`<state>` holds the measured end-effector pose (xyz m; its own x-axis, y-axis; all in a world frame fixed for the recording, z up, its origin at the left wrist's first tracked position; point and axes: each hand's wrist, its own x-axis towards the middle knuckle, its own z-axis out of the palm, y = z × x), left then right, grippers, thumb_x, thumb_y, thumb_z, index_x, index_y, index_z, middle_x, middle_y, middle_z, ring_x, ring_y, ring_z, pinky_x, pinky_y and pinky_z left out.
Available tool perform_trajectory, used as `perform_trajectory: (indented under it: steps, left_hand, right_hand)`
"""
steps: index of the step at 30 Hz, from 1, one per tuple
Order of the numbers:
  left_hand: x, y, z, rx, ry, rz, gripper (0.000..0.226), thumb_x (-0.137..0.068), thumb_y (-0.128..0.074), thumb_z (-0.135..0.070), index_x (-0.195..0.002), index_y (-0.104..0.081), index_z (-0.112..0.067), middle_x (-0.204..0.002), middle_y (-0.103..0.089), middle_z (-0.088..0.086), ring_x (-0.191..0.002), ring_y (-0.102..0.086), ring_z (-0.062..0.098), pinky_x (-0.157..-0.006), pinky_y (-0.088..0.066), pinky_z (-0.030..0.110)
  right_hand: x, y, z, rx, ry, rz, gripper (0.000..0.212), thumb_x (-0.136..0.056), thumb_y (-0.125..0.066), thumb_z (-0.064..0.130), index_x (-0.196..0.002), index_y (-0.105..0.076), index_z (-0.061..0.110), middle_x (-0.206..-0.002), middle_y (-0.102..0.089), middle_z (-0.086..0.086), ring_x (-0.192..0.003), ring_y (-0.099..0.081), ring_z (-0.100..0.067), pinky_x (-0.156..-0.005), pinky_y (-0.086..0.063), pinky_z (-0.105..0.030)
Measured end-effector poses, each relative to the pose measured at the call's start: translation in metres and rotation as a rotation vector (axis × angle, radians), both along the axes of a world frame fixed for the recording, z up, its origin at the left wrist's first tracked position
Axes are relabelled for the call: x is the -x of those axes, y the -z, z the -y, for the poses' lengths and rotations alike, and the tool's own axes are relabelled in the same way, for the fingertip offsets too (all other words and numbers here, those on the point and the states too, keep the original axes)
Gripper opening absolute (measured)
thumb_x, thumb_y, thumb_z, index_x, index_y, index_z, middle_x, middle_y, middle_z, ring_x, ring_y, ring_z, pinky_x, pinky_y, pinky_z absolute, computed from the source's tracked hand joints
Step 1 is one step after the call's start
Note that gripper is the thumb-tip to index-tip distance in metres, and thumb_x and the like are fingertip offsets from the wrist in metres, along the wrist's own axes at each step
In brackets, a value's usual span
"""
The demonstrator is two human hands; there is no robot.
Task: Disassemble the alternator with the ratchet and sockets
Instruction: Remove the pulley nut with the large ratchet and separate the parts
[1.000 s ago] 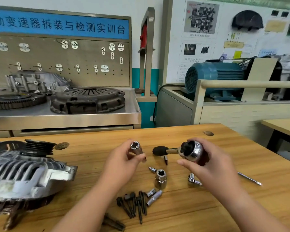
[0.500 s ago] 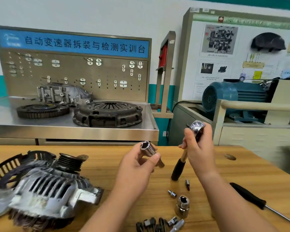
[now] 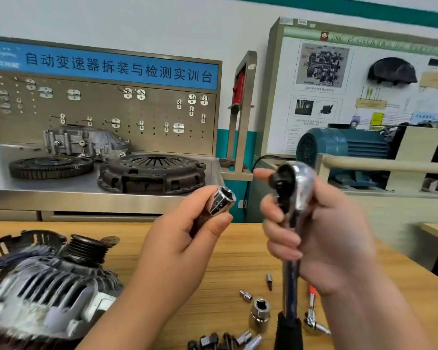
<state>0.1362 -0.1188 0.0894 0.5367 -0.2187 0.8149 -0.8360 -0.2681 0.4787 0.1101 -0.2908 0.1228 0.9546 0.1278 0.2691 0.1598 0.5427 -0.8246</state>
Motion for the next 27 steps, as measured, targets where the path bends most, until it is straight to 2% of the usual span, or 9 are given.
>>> perform_trajectory:
  steps: [3,5,6,8,10,13,16,22,27]
  left_hand:
    - [0.005,-0.004,-0.002,-0.028,0.008,0.028,0.011,-0.089,-0.044,-0.046,-0.09,-0.054,-0.048,-0.063,-0.051,-0.019,-0.055,-0.046,0.0,-0.048,-0.034,0.012]
    - [0.004,-0.004,-0.007,0.011,-0.005,-0.014,0.025,-0.09,-0.04,-0.051,-0.096,-0.061,-0.039,-0.067,-0.058,-0.008,-0.059,-0.054,0.007,-0.056,-0.047,0.025]
    - [0.003,-0.004,-0.009,0.035,-0.003,-0.044,0.034,-0.09,-0.038,-0.052,-0.094,-0.064,-0.031,-0.069,-0.062,-0.003,-0.064,-0.058,0.013,-0.063,-0.053,0.036]
    - [0.001,-0.003,-0.013,0.057,-0.028,-0.074,0.047,-0.091,-0.034,-0.053,-0.085,-0.064,-0.016,-0.07,-0.062,0.004,-0.069,-0.06,0.023,-0.064,-0.051,0.05]
    - [0.0,-0.003,-0.013,0.051,-0.08,-0.064,0.052,-0.091,-0.032,-0.053,-0.077,-0.061,-0.012,-0.065,-0.059,0.004,-0.062,-0.056,0.02,-0.059,-0.047,0.048]
    - [0.001,-0.003,-0.01,0.057,-0.113,-0.026,0.054,-0.093,-0.03,-0.052,-0.072,-0.06,-0.012,-0.058,-0.054,0.004,-0.054,-0.05,0.018,-0.051,-0.039,0.041]
    - [0.003,-0.003,-0.008,0.081,-0.151,0.006,0.051,-0.094,-0.031,-0.048,-0.068,-0.057,-0.012,-0.057,-0.052,0.003,-0.051,-0.048,0.018,-0.048,-0.036,0.038]
    - [0.007,-0.004,-0.007,0.032,-0.322,0.093,0.044,-0.096,-0.03,-0.039,-0.059,-0.044,-0.019,-0.047,-0.039,-0.003,-0.049,-0.043,0.019,-0.044,-0.029,0.023]
    - [0.005,-0.003,-0.008,0.005,-0.44,0.07,0.047,-0.093,-0.027,-0.041,-0.057,-0.046,-0.018,-0.043,-0.043,-0.003,-0.047,-0.045,0.02,-0.044,-0.03,0.028]
  right_hand:
    - [-0.001,0.002,-0.008,0.056,-0.158,-0.071,0.046,-0.097,-0.036,0.034,-0.12,-0.064,0.005,-0.064,-0.043,-0.006,-0.04,-0.034,-0.012,-0.035,-0.027,-0.018]
    - [0.0,0.001,-0.011,0.061,-0.233,-0.083,0.044,-0.088,-0.048,0.029,-0.121,-0.064,0.004,-0.068,-0.039,-0.007,-0.043,-0.038,-0.014,-0.036,-0.029,-0.02]
    - [0.0,0.001,-0.011,0.058,-0.268,-0.082,0.047,-0.082,-0.054,0.027,-0.121,-0.063,0.002,-0.07,-0.038,-0.008,-0.044,-0.039,-0.015,-0.036,-0.029,-0.021]
    - [0.0,0.002,-0.011,0.036,-0.336,-0.069,0.053,-0.078,-0.057,0.022,-0.124,-0.057,-0.003,-0.073,-0.038,-0.009,-0.047,-0.043,-0.017,-0.037,-0.031,-0.022]
    - [-0.001,0.004,-0.014,0.004,-0.375,-0.034,0.049,-0.084,-0.054,0.017,-0.126,-0.052,-0.008,-0.077,-0.04,-0.011,-0.05,-0.047,-0.018,-0.04,-0.034,-0.022]
    - [-0.003,0.008,-0.019,-0.045,-0.348,0.019,0.033,-0.086,-0.059,0.013,-0.114,-0.06,-0.004,-0.086,-0.038,-0.015,-0.05,-0.051,-0.019,-0.038,-0.037,-0.022]
    - [-0.003,0.01,-0.023,-0.011,-0.278,0.058,0.027,-0.081,-0.056,0.018,-0.102,-0.058,0.001,-0.077,-0.041,-0.013,-0.047,-0.05,-0.018,-0.035,-0.034,-0.02]
    - [-0.004,0.016,-0.03,0.021,-0.237,0.112,0.028,-0.08,-0.057,0.019,-0.102,-0.051,0.003,-0.061,-0.05,-0.007,-0.047,-0.052,-0.017,-0.035,-0.032,-0.019]
    - [-0.005,0.023,-0.039,0.043,-0.266,0.084,0.023,-0.085,-0.052,0.019,-0.1,-0.053,0.002,-0.063,-0.049,-0.007,-0.046,-0.049,-0.016,-0.034,-0.029,-0.018]
